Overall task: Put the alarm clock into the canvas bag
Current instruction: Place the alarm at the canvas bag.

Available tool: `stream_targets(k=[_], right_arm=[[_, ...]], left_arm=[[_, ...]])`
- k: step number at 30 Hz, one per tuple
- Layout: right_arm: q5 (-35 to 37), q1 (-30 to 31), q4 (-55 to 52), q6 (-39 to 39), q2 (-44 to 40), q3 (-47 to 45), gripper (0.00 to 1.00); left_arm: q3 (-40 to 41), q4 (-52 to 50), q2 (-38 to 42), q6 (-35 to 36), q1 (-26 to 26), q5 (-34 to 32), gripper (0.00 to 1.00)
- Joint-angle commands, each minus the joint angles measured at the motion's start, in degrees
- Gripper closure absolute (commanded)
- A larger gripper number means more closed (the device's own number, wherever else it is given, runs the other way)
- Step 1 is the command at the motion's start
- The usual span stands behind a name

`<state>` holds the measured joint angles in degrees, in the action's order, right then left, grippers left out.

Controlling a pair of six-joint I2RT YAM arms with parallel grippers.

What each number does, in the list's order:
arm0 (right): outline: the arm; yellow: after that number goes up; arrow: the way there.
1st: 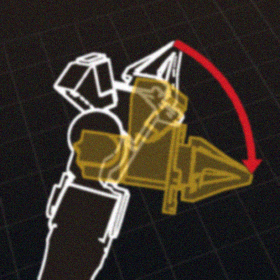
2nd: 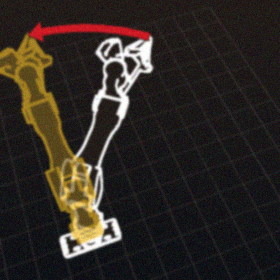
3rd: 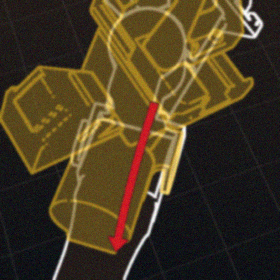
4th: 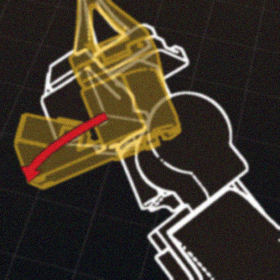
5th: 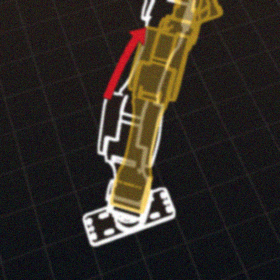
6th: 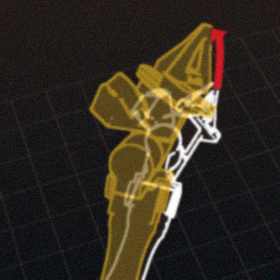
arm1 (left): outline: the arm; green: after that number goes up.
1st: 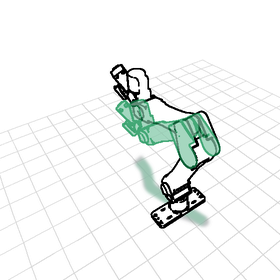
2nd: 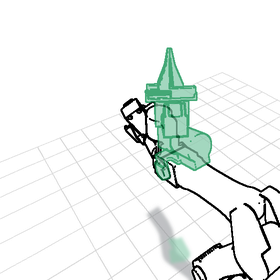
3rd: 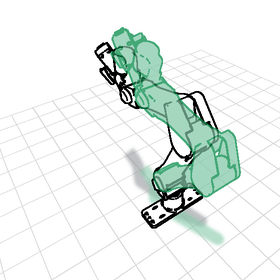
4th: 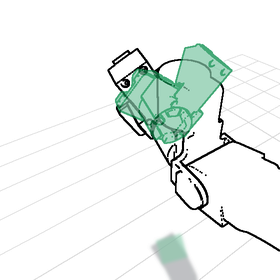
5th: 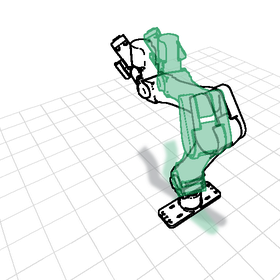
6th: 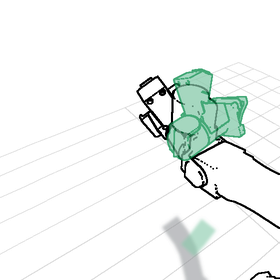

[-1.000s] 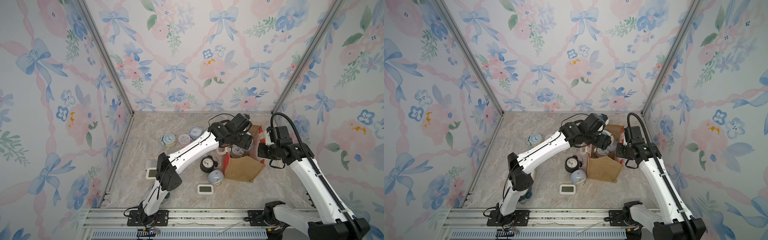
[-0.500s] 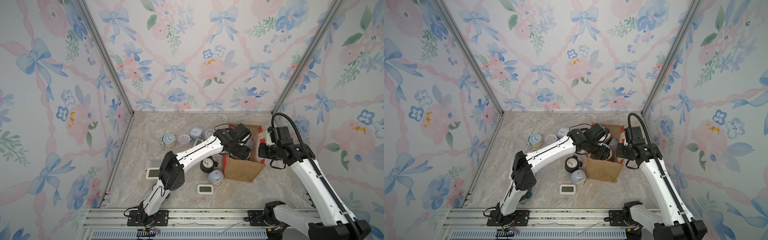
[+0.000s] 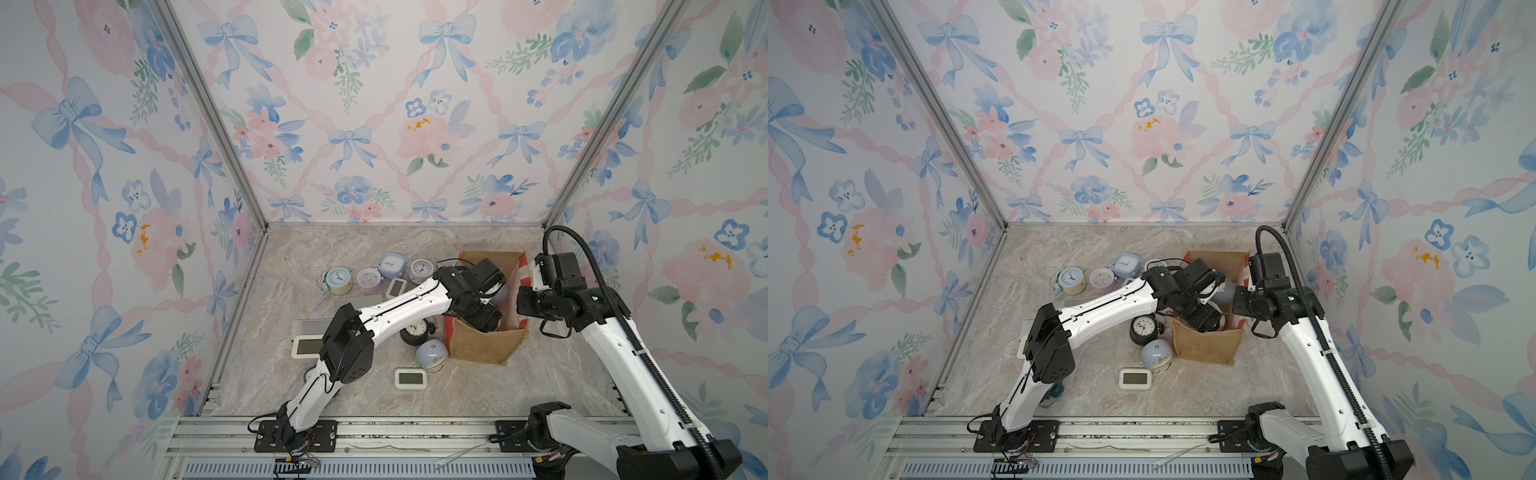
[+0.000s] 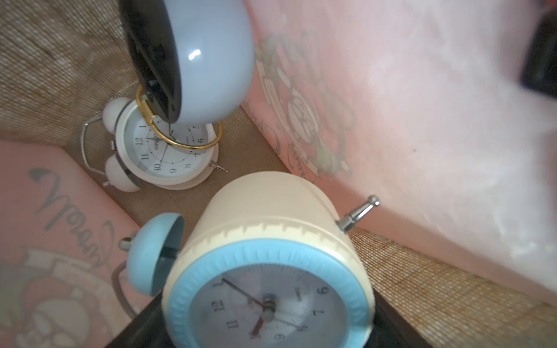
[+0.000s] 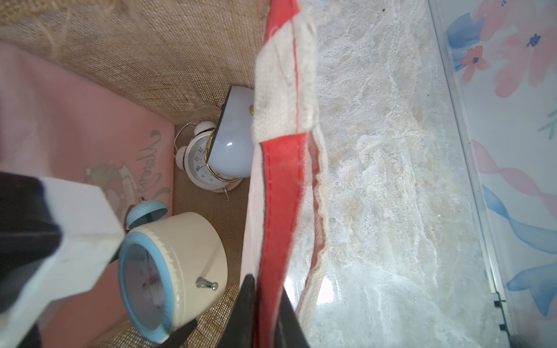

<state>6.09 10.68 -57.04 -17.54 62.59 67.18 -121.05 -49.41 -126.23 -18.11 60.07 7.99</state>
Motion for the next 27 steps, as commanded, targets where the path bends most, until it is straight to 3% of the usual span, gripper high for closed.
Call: stream_targets(k=[1,16,27], right_arm=[[1.0,0.7,-1.2,0.1,0.2,1.6,0.87],[1.3,0.6,-1.3,0.2,0.3,2.0,0.87],[1.0,0.6,-1.1,0.2,0.3,2.1,0.87]], left_arm=[[-0.7,-3.3,-3.1,2.2,0.4,1.3,0.35],[-3.1,-5.6,-9.9,5.0,0.3,1.2,0.31],[-6.0,-5.5,-9.1,4.1,0.0,-1.2,0.07]])
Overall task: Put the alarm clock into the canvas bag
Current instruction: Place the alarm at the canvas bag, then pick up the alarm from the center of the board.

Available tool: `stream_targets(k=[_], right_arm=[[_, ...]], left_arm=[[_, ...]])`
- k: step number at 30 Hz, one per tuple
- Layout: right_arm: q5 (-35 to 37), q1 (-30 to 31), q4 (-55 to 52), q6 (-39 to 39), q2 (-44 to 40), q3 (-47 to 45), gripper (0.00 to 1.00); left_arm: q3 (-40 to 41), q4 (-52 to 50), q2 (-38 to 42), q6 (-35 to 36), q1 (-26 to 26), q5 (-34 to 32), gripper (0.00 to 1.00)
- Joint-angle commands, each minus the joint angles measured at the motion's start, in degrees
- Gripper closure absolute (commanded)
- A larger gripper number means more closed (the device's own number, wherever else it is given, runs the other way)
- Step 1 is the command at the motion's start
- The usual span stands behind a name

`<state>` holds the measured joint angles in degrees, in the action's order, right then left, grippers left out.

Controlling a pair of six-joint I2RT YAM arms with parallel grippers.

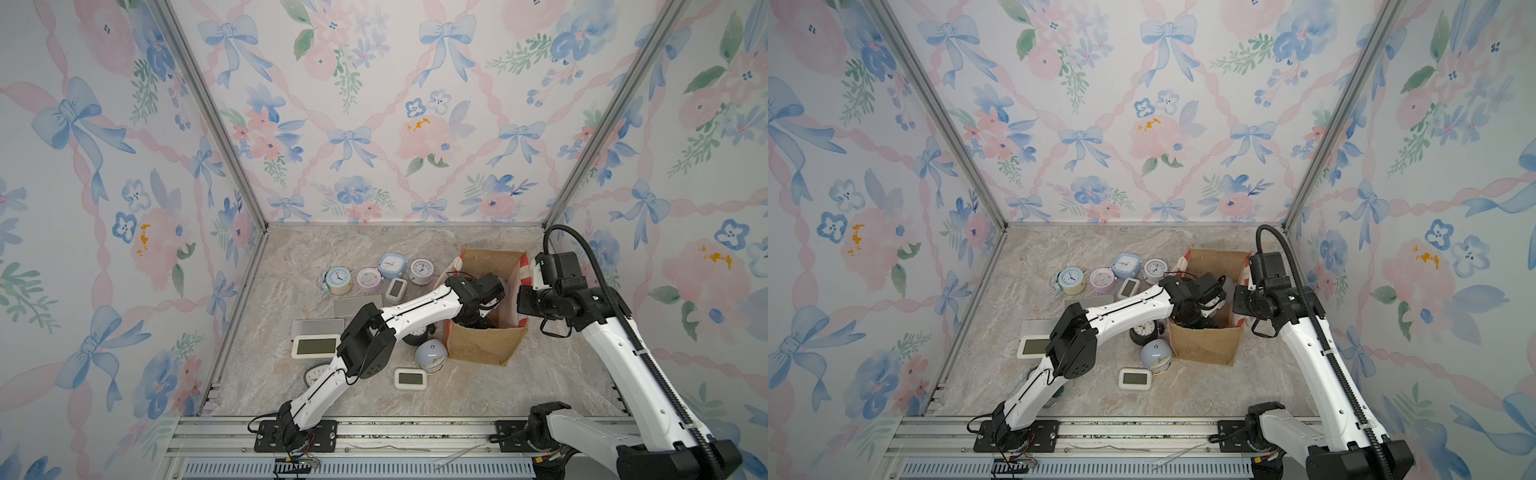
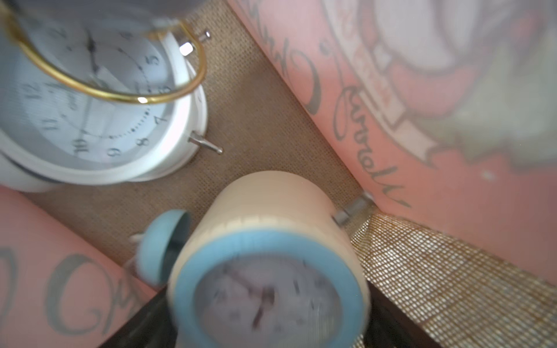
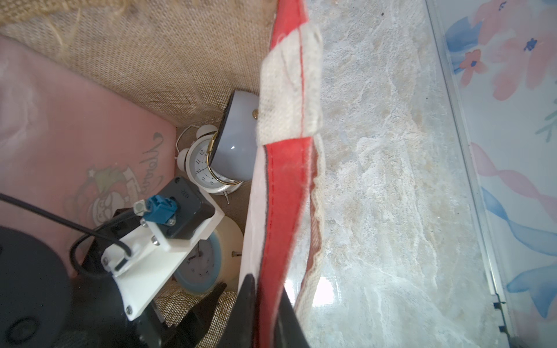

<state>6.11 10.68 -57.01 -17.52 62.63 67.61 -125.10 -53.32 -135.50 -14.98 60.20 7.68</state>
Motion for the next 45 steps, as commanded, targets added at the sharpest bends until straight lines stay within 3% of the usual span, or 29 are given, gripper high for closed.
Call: stream_targets(k=[1,8,28,37,45], right_arm=[[0.9,0.6,-1.1,0.2,0.4,1.6,0.87],[0.8,0.6,-1.1,0.2,0.3,1.8,0.87],[0.8,0.6,-0.8,0.1,0.5,1.2,0.87],[0.7,0.6,-0.6,0.2,0.6,1.3,0.87],[0.5,0.6,-0.4,0.0,0.8,1.1,0.87]], left_arm=[[-2.3,-1.7,0.4,1.0,-0.1,-0.9,0.06],[-4.3,-1.5,2.8,-0.2,-0.2,-2.0,0.03],[-6.0,-1.5,13.2,-1.7,-2.1,-8.8,0.09],[-3.2,-1.5,20.5,-2.4,-3.5,-13.1,0.1],[4.2,-1.5,27.6,-3.1,-7.1,-16.1,0.1]])
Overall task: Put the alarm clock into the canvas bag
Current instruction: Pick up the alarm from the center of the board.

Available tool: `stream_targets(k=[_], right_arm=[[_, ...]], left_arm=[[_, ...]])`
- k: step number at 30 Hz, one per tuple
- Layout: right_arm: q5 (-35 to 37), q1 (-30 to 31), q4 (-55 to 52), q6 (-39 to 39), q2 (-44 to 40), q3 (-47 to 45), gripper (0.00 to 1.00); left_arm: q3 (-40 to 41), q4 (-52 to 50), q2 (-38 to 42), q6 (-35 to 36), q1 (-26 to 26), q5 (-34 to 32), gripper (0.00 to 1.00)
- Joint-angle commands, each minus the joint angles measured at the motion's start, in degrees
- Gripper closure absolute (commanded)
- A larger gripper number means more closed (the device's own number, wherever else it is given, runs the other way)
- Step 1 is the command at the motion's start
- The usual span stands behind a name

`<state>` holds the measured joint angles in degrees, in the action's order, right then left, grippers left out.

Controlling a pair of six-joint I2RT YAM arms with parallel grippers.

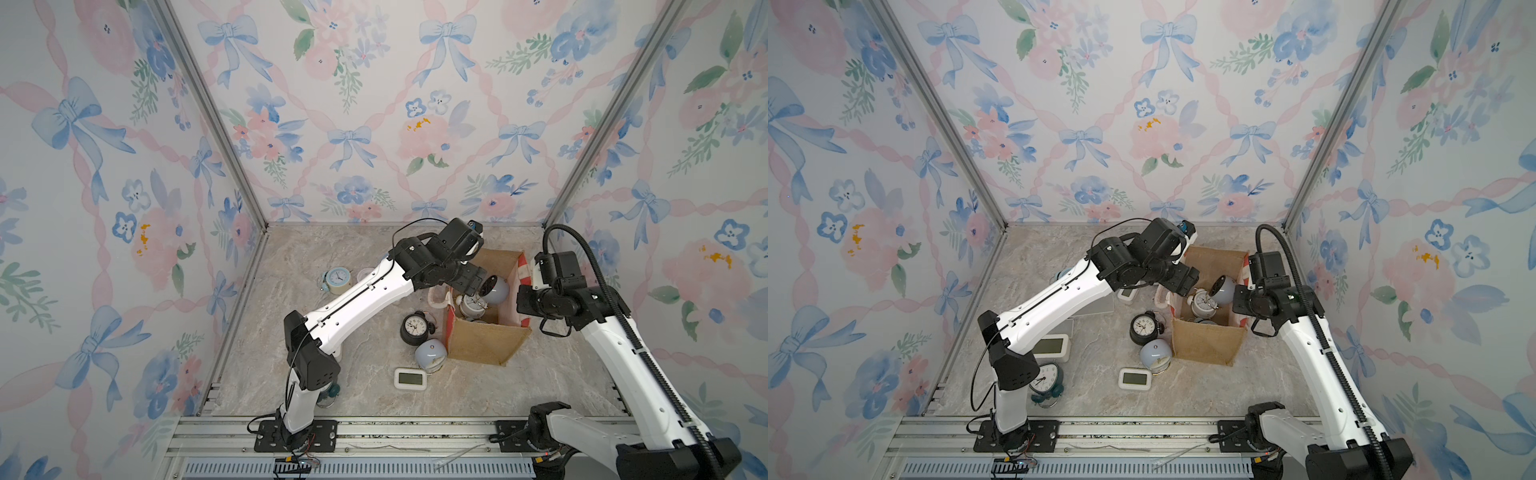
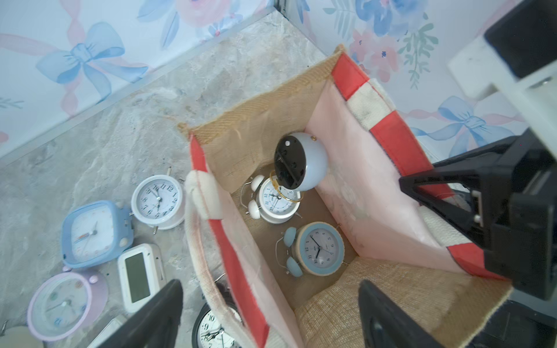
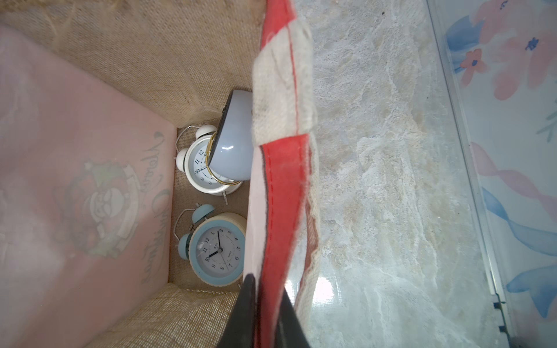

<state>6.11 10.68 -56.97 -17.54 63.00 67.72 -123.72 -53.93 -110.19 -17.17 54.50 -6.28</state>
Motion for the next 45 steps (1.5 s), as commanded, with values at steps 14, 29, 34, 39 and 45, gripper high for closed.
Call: stream_targets(k=[14,29,34,39,45], right_arm=[[0.2,0.6,-0.2,0.2,0.5,0.6,0.87],[-0.7,0.6,0.5,0.3,0.0,-0.6,0.87],[-1.3,0.6,0.9,0.6,0.2,-1.4,0.87],[-1.7,0.7,1.3,0.5,0.5,-1.5,0.87],[-2.3,0.7,1.6,0.6,1.0,-1.4,0.87]], left_arm=[[27.0,-0.7,19.4,-5.1,-10.3,-5.4,0.09],[57.2,-0.6,37.0,-18.9,-18.3,-7.7,0.03],[66.9,-0.9,43.5,-25.5,-20.7,-6.8,0.02],[75.0,-1.9,49.8,-32.4,-23.8,-3.9,0.02],[79.7,-8.6,52.8,-38.8,-25.2,-6.2,0.03]])
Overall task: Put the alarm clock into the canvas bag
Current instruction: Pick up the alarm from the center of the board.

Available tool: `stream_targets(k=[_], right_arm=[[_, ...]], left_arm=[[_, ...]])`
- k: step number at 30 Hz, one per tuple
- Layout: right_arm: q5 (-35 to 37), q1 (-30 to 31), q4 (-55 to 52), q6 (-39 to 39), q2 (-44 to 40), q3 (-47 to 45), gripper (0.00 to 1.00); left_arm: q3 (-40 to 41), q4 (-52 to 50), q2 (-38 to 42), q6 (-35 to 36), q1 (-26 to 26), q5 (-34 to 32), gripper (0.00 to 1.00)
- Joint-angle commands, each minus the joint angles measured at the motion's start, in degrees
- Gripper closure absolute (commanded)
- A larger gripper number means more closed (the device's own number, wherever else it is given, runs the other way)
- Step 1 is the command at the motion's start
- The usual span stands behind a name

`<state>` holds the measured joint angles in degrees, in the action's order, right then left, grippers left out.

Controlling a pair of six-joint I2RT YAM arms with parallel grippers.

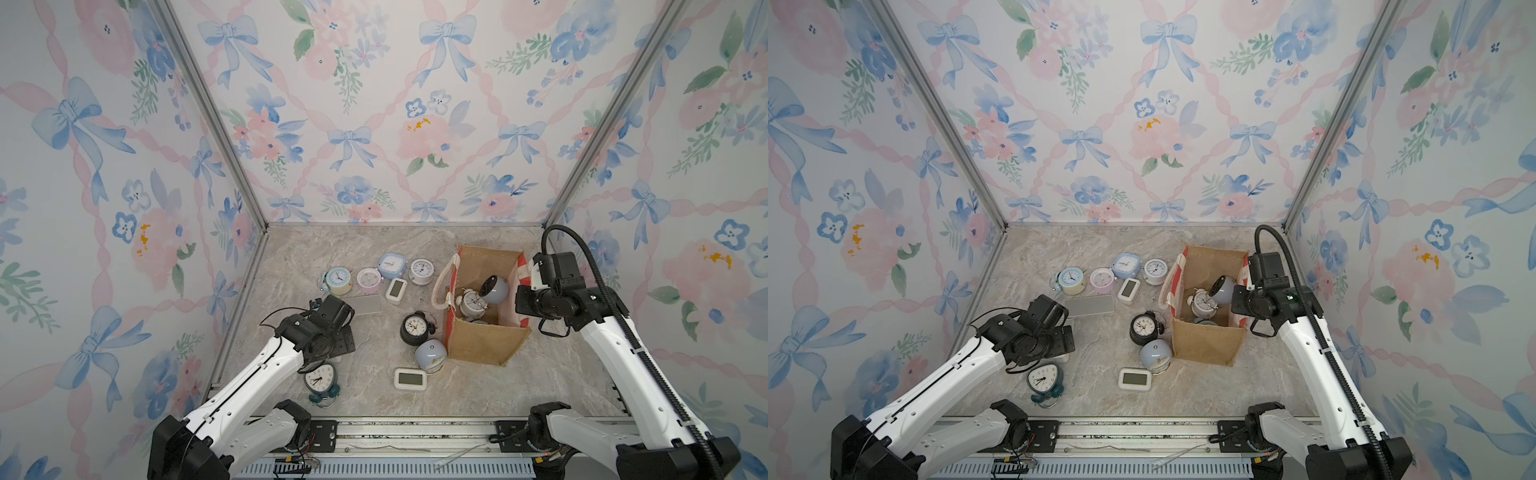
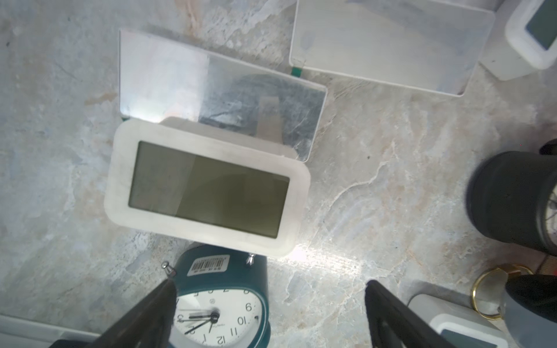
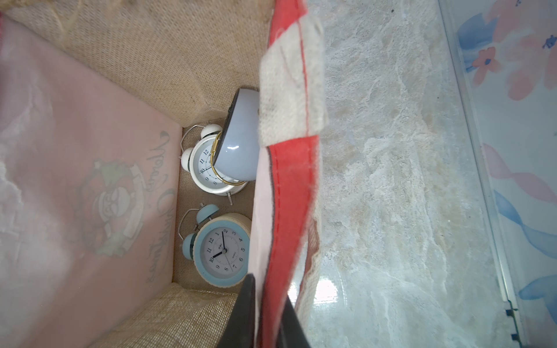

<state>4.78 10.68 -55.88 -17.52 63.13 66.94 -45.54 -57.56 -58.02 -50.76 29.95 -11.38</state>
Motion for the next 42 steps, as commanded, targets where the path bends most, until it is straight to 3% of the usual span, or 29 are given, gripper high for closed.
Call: stream_targets(k=[1,14,33,42], right_arm=[[-1.0,0.7,0.5,0.6,0.9,-0.7,0.87],[-0.3,0.7,1.2,0.4,-0.9,-3.1,0.87],[-0.8,0.6,1.9,0.6,0.8,-2.4,0.87],[-0.8,0.5,2.1,0.6,-0.1,-3.3,0.87]], left_arm=[[1.7,-6.0,0.6,-5.7,-0.8,-1.3,0.03],[6.9,-7.9,0.8,-17.3,-2.6,2.1,0.02],[10.5,-3.1,0.9,-14.8,-3.1,8.9,0.02],[11.6,-2.2,-0.8,-15.5,-3.1,6.5,0.04]])
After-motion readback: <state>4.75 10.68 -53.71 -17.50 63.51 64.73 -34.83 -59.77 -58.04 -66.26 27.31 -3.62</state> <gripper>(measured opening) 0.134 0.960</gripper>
